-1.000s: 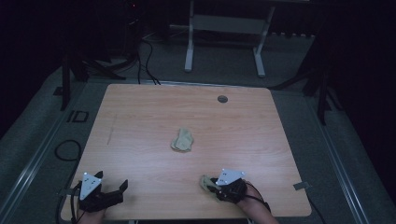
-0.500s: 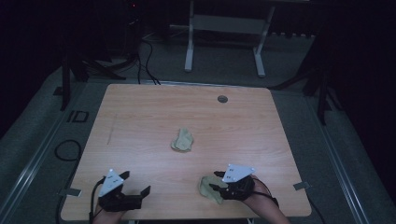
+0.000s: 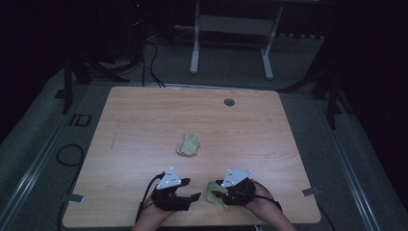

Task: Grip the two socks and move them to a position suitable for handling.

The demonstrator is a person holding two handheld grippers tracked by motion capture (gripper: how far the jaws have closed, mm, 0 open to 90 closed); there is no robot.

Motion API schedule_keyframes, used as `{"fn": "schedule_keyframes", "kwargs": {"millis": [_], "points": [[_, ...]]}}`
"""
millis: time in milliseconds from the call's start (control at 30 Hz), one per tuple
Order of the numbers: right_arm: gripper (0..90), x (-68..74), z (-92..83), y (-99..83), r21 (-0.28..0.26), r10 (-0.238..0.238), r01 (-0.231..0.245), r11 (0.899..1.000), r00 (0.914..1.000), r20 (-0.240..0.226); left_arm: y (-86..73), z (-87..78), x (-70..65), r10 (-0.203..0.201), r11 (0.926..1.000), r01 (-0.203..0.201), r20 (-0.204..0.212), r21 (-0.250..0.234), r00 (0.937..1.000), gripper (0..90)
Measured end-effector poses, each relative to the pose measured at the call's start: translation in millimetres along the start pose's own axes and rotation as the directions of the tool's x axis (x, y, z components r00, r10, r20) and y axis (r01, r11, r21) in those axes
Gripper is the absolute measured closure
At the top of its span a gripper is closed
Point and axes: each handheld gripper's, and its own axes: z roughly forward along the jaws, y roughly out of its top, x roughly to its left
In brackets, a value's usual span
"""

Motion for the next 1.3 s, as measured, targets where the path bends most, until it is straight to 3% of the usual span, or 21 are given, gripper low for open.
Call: {"fn": "schedule_keyframes", "kwargs": {"millis": [200, 267, 333, 433, 600, 767, 933, 1067, 1233, 1300], "points": [[71.0, -5.5, 18.5, -7.4, 0.079, 0.002, 0.0, 0.997, 0.9995, -0.031, 5.3, 32.7, 6.9, 0.005, 0.9957, -0.007, 0.028, 0.092, 0.9996, 56.2], [75.2, -6.3, 20.4, -9.2, 0.078, 0.011, -0.008, 0.997, 0.9992, -0.039, 7.7, 37.9, 8.9, 0.017, 0.9921, -0.02, 0.025, 0.124, 0.9996, 64.5], [78.6, -6.1, 20.1, -9.7, 0.07, 0.017, -0.014, 0.997, 0.9993, -0.035, 9.7, 40.5, 11.2, 0.013, 0.9918, -0.015, 0.021, 0.127, 0.9997, 70.6], [82.2, -5.7, 20.0, -10.4, 0.063, 0.012, -0.01, 0.998, 0.9995, -0.03, 10.9, 44.7, 13.5, 0.004, 0.9885, -0.004, -0.001, 0.151, 1.0, 87.4], [85.0, -6.5, 11.6, -10.9, 0.034, 0.025, -0.025, 0.999, 0.9997, 0.001, 7.8, 44.5, 11.5, 0.01, 0.9892, -0.005, -0.031, 0.147, 0.9995, 89.8], [85.5, -12.0, -7.4, -12.4, -0.023, 0.078, -0.077, 0.997, 0.9954, 0.056, 4.7, 33.4, 9.9, -0.002, 0.9932, 0.01, -0.062, 0.116, 0.9981, 90.0], [85.4, -18.1, -24.4, -18.3, -0.053, 0.132, -0.127, 0.991, 0.9837, 0.122, -1.0, 14.9, 10.8, -0.018, 0.9947, 0.029, -0.112, 0.099, 0.9935, 90.0], [84.0, -21.2, -29.1, -27.8, -0.06, 0.187, -0.18, 0.982, 0.9729, 0.136, -11.4, 0.6, 9.4, -0.026, 0.9956, 0.038, -0.138, 0.086, 0.9902, 90.0], [82.2, -20.0, -24.1, -40.8, -0.042, 0.225, -0.221, 0.974, 0.9638, 0.144, -26.3, -11.1, 8.3, -0.038, 0.9948, 0.051, -0.142, 0.089, 0.9891, 89.8], [72.6, -20.7, -22.6, -45.5, -0.039, 0.243, -0.24, 0.97, 0.9596, 0.141, -28.4, -12.2, 8.1, -0.051, 0.9925, 0.064, -0.126, 0.104, 0.9907, 89.4]]}}
